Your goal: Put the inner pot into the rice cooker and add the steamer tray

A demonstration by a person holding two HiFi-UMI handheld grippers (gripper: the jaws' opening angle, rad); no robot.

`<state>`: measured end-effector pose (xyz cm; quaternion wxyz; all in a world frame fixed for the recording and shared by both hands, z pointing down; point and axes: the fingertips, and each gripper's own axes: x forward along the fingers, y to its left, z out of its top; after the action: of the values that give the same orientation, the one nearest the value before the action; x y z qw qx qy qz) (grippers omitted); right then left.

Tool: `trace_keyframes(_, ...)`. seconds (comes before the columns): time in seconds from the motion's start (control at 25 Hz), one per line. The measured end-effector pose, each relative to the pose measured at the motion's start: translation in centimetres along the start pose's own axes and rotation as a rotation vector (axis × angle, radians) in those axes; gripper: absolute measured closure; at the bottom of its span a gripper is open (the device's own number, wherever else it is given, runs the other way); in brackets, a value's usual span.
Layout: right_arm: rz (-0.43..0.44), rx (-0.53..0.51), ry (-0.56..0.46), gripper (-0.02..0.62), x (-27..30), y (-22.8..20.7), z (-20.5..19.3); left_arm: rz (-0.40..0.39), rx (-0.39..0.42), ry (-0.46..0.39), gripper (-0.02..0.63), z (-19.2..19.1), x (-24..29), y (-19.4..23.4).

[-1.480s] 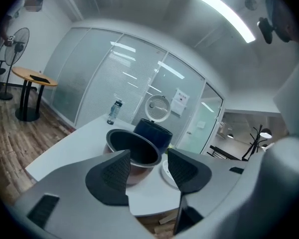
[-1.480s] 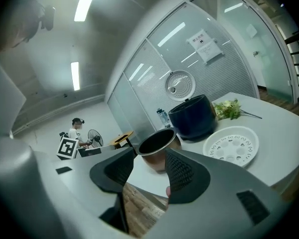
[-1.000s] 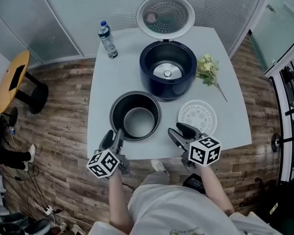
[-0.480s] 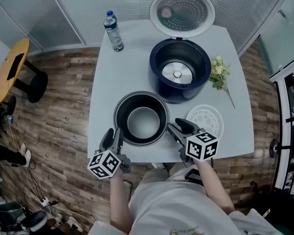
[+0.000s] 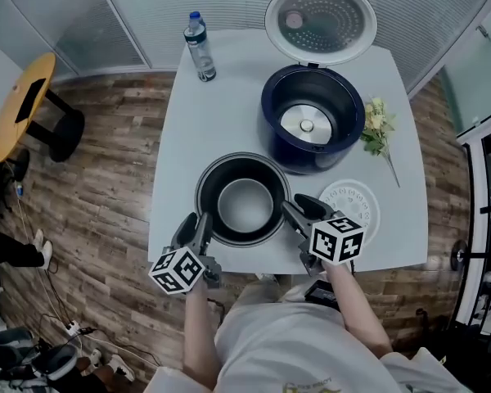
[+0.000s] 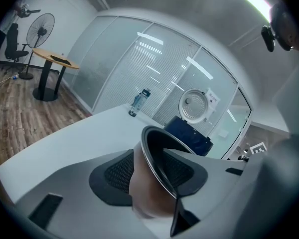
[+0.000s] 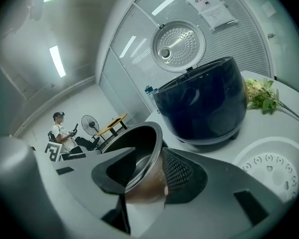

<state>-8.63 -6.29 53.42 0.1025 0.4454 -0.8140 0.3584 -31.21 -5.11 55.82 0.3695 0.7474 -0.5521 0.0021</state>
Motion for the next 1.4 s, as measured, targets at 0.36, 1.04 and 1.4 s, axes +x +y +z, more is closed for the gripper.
trace_keyframes(0.36, -0.012, 0.001, 0.024, 0.46, 1.3, -0.9, 0.0, 0.0, 0.012, 0.068, 0.432, -1.2, 0.5, -0.2)
trace_keyframes(1.04, 0.032, 0.067, 0.067, 0.495, 2.0, -0.8, -0.7, 0.015, 0.041, 0.075, 0.476, -1.4, 0.6, -0.6)
trace_keyframes(1.4, 0.041, 0.052, 0.11, 0.501, 1.9, -0.3, -0.9, 0.022, 0.013, 0.059, 0.485, -1.2, 0.2, -0.4)
